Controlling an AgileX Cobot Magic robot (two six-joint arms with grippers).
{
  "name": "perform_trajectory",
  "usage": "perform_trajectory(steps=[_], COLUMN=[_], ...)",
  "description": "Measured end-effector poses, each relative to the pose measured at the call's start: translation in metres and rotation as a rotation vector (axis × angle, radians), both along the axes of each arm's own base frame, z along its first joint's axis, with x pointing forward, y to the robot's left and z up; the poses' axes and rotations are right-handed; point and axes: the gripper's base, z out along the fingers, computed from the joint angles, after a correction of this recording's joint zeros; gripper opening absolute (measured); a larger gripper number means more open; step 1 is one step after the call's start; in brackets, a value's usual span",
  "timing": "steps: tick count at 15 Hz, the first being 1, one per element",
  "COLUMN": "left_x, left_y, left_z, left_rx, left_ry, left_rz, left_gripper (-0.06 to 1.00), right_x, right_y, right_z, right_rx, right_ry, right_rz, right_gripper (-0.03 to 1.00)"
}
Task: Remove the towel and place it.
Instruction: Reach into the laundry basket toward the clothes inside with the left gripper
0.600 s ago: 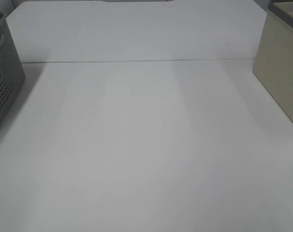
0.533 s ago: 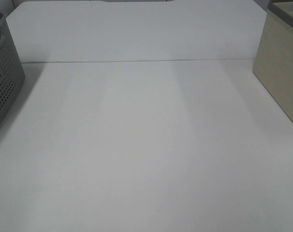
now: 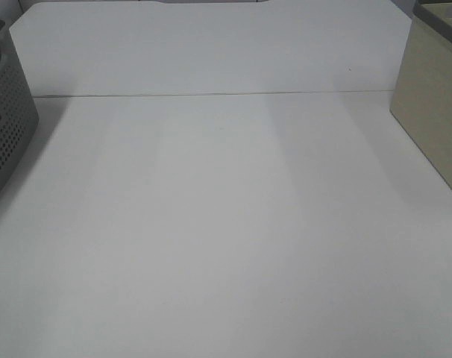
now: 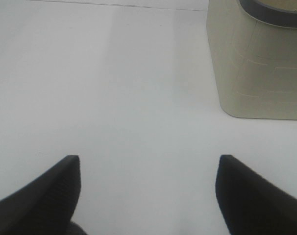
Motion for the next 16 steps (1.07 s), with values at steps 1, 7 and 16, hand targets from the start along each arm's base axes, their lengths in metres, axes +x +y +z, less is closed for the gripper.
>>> perform_trajectory(steps=[1,7,16], left_x=[0.0000,0.0000,0.0000], left_y=[0.0000,0.0000,0.0000], left_z=[0.0000,0.0000,0.0000], left_rx=[0.000,0.000,0.000], left_ry=[0.000,0.000,0.000], left_rz=[0.000,0.000,0.000], left_gripper=[0.99,0.99,0.99], right_x=[0.0000,0.0000,0.0000], right_y=[0.0000,0.0000,0.0000], right_z=[0.0000,0.0000,0.0000], right_rx=[0.000,0.000,0.000], right_ry=[0.000,0.000,0.000], right_rz=[0.000,0.000,0.000], right_gripper=[0.75,0.75,0.75])
